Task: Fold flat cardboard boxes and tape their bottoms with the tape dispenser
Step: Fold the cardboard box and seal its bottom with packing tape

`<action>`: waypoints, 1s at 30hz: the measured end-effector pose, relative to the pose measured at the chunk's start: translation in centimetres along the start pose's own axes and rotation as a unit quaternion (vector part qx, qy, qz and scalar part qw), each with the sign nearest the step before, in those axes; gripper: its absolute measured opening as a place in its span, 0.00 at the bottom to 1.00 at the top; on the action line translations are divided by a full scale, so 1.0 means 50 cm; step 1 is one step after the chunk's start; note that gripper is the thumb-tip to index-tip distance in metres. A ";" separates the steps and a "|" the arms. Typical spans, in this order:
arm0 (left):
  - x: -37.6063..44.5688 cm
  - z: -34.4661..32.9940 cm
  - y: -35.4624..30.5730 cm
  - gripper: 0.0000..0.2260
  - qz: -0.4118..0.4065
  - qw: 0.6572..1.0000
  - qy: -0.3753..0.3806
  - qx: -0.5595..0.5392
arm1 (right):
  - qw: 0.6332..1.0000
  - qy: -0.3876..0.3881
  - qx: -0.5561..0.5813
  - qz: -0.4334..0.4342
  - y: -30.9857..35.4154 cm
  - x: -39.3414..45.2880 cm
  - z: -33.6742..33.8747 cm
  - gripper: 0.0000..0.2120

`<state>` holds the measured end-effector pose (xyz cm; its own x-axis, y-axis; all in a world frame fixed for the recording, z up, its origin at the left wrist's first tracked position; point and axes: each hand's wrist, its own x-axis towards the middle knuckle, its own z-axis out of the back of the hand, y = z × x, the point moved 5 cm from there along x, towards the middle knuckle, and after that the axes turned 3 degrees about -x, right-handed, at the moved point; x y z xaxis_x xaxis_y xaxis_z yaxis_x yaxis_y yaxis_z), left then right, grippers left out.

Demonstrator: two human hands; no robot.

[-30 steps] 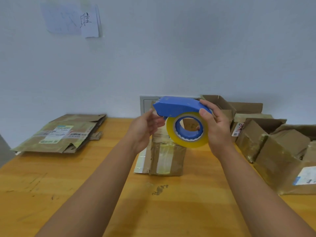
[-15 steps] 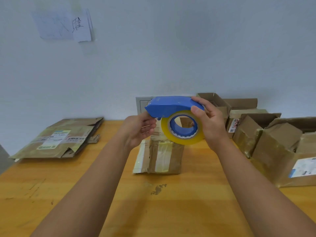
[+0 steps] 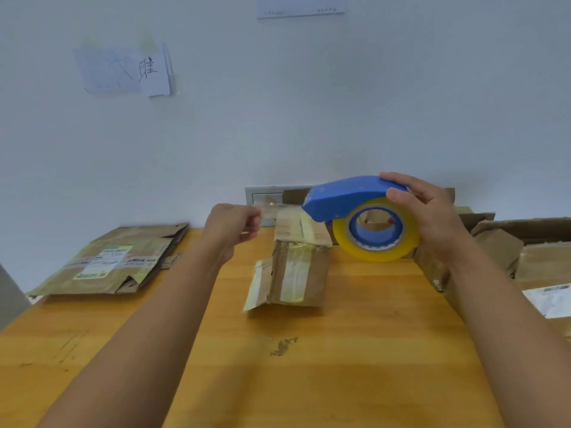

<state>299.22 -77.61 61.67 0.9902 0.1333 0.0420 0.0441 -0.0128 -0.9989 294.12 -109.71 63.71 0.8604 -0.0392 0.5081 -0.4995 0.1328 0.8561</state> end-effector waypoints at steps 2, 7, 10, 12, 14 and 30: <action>0.001 -0.001 0.013 0.06 0.004 1.000 0.005 0.011 | 1.000 0.002 0.007 -0.009 -0.020 -0.002 0.013 0.20; -0.003 -0.016 0.054 0.08 0.001 1.000 0.013 0.024 | 1.000 -0.010 0.006 -0.022 -0.063 -0.008 0.024 0.20; -0.003 -0.021 0.079 0.09 0.007 0.999 0.015 0.028 | 0.999 0.001 -0.012 -0.031 -0.085 -0.018 0.033 0.19; -0.006 -0.029 0.096 0.11 0.013 0.999 0.026 0.022 | 0.999 0.004 -0.014 -0.036 -0.097 -0.027 0.037 0.19; -0.010 -0.032 0.111 0.13 0.015 0.999 0.024 0.021 | 0.999 0.003 -0.013 -0.036 -0.106 -0.034 0.038 0.17; -0.019 0.019 0.178 0.15 0.089 0.993 0.001 0.078 | 0.996 0.058 -0.038 -0.054 -0.117 -0.059 -0.022 0.20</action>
<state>298.52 -76.90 52.74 0.9808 0.1412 -0.1346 -0.1517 0.1183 -0.9813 294.64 -109.29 57.09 0.9170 0.0559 0.3951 -0.3977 0.2089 0.8934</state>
